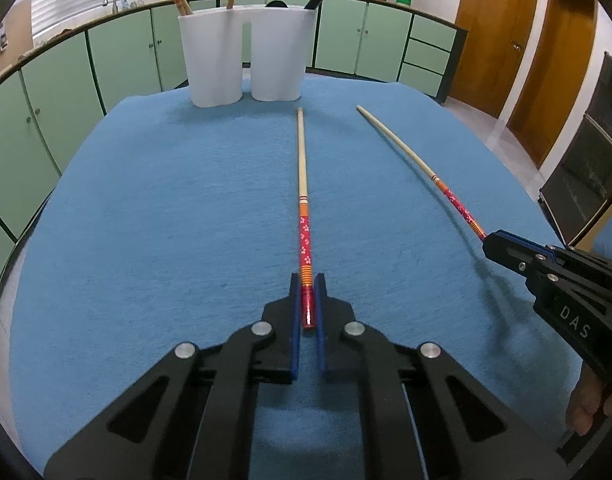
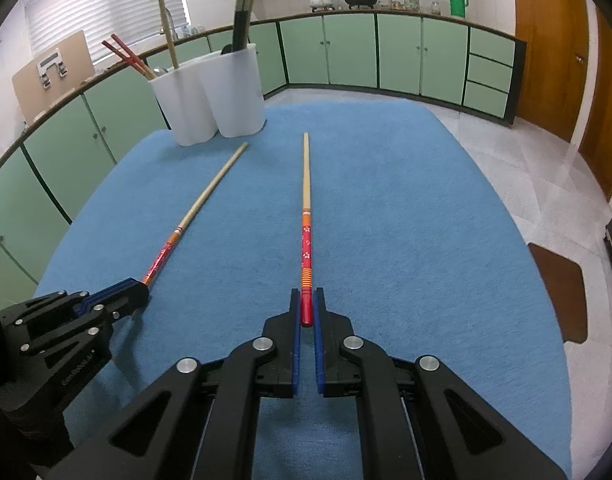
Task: Organize utensils
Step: 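Grasp a red-patterned chopstick with right gripper while left gripper grasps the other one, then carry both red-patterned chopsticks into the white holder and open both grippers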
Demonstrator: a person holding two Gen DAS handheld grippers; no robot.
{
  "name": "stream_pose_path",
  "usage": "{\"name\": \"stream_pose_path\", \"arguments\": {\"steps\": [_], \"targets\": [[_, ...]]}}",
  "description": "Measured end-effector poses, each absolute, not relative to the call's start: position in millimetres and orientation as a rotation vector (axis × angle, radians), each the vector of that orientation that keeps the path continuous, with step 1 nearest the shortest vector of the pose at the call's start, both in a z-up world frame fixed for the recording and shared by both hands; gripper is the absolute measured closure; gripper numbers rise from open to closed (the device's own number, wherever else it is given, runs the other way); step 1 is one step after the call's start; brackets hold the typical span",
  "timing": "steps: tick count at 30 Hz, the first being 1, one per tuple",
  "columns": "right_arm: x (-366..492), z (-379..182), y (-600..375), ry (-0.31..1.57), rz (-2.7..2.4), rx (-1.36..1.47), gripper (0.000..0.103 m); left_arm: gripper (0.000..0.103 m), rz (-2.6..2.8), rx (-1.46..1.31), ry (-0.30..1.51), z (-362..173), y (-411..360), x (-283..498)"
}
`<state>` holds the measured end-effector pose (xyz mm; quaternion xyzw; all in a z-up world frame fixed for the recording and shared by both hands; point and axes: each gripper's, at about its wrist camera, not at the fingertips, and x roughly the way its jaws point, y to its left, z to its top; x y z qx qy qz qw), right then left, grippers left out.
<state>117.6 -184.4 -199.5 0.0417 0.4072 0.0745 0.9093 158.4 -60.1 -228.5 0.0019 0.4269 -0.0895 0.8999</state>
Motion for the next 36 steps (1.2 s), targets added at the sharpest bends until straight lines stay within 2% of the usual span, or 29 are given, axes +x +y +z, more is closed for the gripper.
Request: {"name": "stream_pose_path", "arguments": {"steps": [10, 25, 36], "targets": [[110.9, -166.9, -185.0, 0.768, 0.162, 0.061, 0.097, 0.098, -0.202, 0.022, 0.779, -181.6, -57.1, 143.3], [119.6, -68.6, -191.4, 0.607, 0.221, 0.026, 0.097, 0.098, -0.251, 0.033, 0.555, -84.0, -49.2, 141.1], [159.3, -6.4, -183.1, 0.623, 0.367, 0.011, 0.097, 0.098, -0.316, 0.052, 0.486, -35.0, -42.7, 154.9]]}}
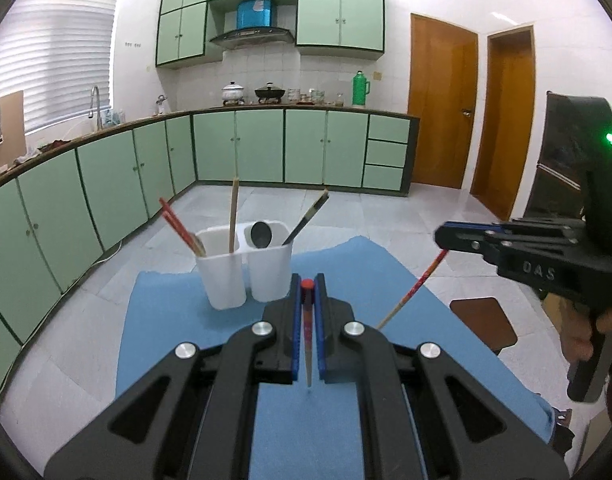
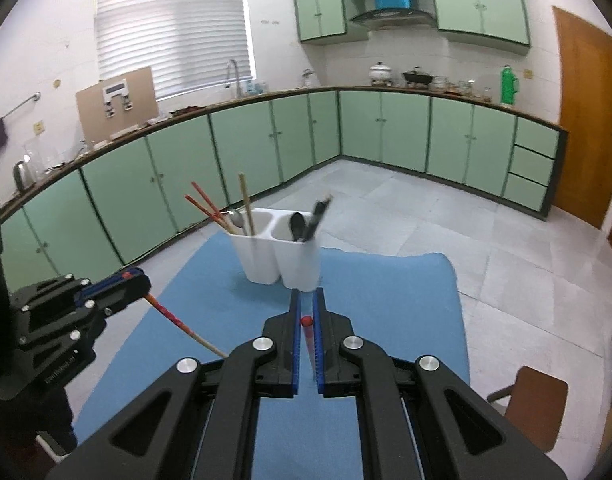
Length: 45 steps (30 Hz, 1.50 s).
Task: Organize utensils
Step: 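Carry both red-patterned chopsticks into the white holder and open both grippers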
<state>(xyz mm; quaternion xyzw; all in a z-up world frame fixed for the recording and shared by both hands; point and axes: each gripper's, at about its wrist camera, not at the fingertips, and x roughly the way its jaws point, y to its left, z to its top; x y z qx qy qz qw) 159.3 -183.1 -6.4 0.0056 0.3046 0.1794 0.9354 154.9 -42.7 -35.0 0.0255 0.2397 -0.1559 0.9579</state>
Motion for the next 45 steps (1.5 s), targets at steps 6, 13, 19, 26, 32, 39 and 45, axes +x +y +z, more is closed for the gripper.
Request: {"name": "stream_pose_path", "arguments": {"steps": [6, 13, 19, 26, 32, 39, 45], "targets": [[170.6, 19.3, -175.1, 0.616, 0.431, 0.000, 0.097, 0.098, -0.310, 0.074, 0.453, -19.6, -35.8, 160.0], [188.5, 52.9, -167.3, 0.557, 0.464, 0.003, 0.097, 0.098, -0.275, 0.071, 0.372, 13.6, -19.8, 176.1], [214.2, 81.5, -153.4, 0.499, 0.468, 0.002, 0.097, 0.098, -0.247, 0.087, 0.295, 48.2, -13.3, 195.0], [253.9, 108.2, -140.6, 0.442, 0.447, 0.017, 0.097, 0.098, -0.214, 0.096, 0.236, 75.5, -6.4, 219.6], [290.7, 116.9, -132.3, 0.414, 0.423, 0.029, 0.097, 0.098, -0.204, 0.095, 0.223, 82.7, -3.9, 257.4], [323.3, 104.5, -126.9, 0.382, 0.385, 0.031, 0.097, 0.098, -0.195, 0.084, 0.254, 68.7, -5.3, 299.4], [342.1, 74.4, -124.9, 0.423, 0.373, 0.040, 0.097, 0.098, -0.178, 0.087, 0.281, 42.4, -1.3, 322.6]]}}
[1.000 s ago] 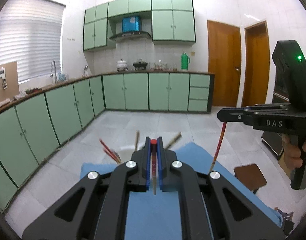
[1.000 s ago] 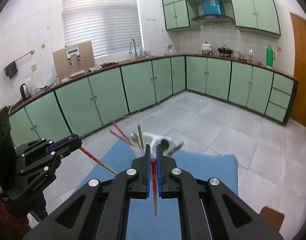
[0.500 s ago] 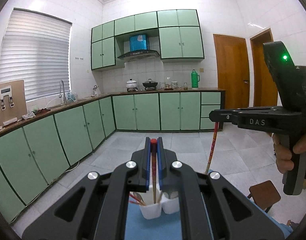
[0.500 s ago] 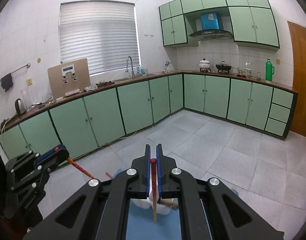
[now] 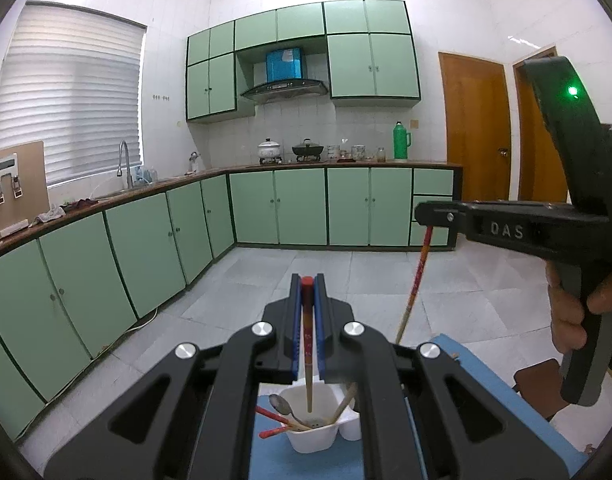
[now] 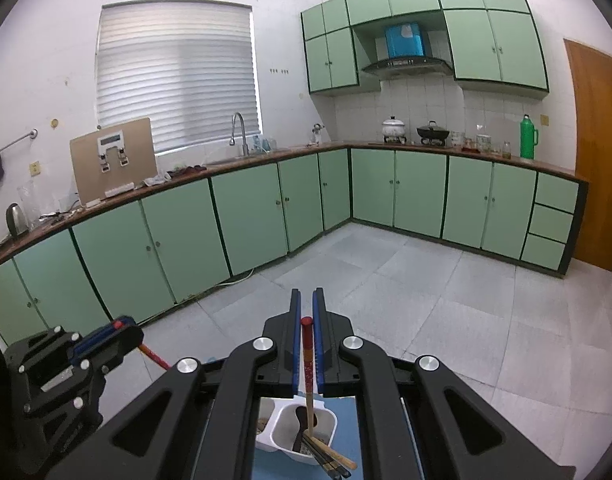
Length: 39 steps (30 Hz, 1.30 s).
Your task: Organize utensils
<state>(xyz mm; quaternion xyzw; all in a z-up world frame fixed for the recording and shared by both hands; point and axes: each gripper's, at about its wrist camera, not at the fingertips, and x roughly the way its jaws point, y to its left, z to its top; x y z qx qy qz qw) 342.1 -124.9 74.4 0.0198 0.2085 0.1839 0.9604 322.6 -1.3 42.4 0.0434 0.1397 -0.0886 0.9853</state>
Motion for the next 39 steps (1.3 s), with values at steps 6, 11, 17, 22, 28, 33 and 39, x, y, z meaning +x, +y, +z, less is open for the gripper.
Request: {"name": "stream_pose_path", "arguments": {"steps": [6, 11, 17, 22, 28, 33, 39], "targets": [[354.8, 44.8, -125.0, 0.478, 0.362, 0.051, 0.097, 0.098, -0.192, 0.056, 0.321, 21.7, 6.7, 348.1], [361.3, 28.2, -128.2, 0.528, 0.363, 0.067, 0.095, 0.095, -0.199, 0.028, 0.387, 6.7, 11.9, 364.4], [351.8, 21.9, -146.1, 0.540, 0.337, 0.087, 0.085, 0.078, -0.182, 0.016, 0.378, 5.3, 19.3, 356.2], [325.7, 21.0, -164.7, 0.526, 0.316, 0.115, 0.068, 0.047, -0.169, -0.010, 0.363, 8.3, 22.6, 334.4], [283.7, 12.9, -182.2, 0.513, 0.286, 0.131, 0.038, 0.023, -0.167, -0.029, 0.354, 3.2, 25.2, 293.3], [247.3, 1.2, -190.6, 0.524, 0.270, 0.157, 0.020, 0.017, -0.176, -0.037, 0.367, -6.8, 21.9, 256.4], [205.5, -9.3, -192.8, 0.519, 0.241, 0.137, 0.006, 0.012, -0.167, -0.049, 0.400, -21.1, 15.5, 214.9]]}}
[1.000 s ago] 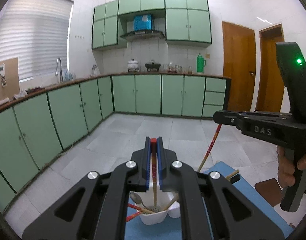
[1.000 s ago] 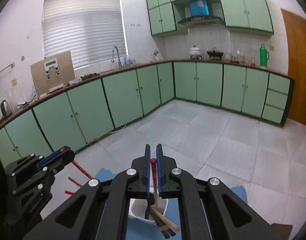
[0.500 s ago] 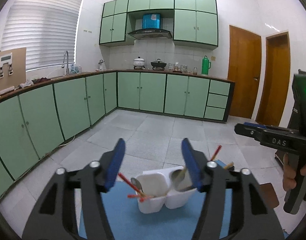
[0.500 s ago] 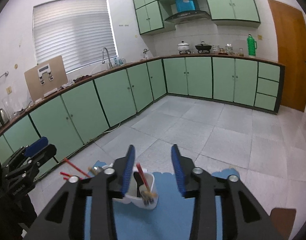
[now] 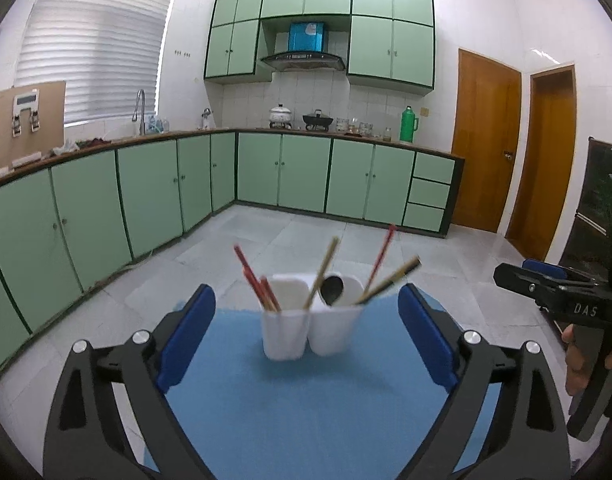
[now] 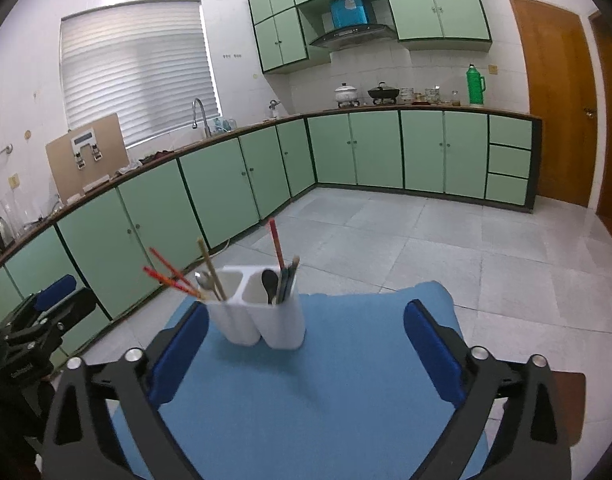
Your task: Organize utensils
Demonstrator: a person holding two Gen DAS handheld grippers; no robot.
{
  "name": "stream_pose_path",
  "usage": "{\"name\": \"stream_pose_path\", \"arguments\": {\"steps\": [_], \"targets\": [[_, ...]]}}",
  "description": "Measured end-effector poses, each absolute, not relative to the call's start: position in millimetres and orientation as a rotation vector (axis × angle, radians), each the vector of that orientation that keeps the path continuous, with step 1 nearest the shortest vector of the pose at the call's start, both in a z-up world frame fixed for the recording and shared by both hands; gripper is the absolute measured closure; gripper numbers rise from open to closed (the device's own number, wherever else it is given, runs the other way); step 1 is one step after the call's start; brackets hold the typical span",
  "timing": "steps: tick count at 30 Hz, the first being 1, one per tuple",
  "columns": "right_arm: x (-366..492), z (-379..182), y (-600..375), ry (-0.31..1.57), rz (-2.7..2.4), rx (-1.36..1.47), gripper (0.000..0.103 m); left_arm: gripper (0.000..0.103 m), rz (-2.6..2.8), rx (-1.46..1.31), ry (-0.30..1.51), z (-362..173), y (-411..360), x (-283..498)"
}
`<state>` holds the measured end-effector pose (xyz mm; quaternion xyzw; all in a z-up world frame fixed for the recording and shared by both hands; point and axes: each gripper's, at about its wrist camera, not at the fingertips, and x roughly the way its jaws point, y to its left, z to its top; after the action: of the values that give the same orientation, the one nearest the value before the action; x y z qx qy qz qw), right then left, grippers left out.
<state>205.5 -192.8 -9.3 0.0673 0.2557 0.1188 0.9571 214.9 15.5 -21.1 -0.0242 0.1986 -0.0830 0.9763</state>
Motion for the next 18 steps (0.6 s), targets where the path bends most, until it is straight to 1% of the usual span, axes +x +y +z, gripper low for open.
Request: {"name": "stream_pose_path", "arguments": {"steps": [4, 18], "targets": [[180.6, -13.9, -187.1, 0.524, 0.259, 0.121, 0.006, 0.009, -0.152, -0.048, 0.420, -27.1, 13.0, 192.1], [111.9, -2.4, -172.9, 0.488, 0.309, 0.093, 0.006, 0.007, -0.157, -0.044, 0.403, -13.6, 3.4, 124.3]]}}
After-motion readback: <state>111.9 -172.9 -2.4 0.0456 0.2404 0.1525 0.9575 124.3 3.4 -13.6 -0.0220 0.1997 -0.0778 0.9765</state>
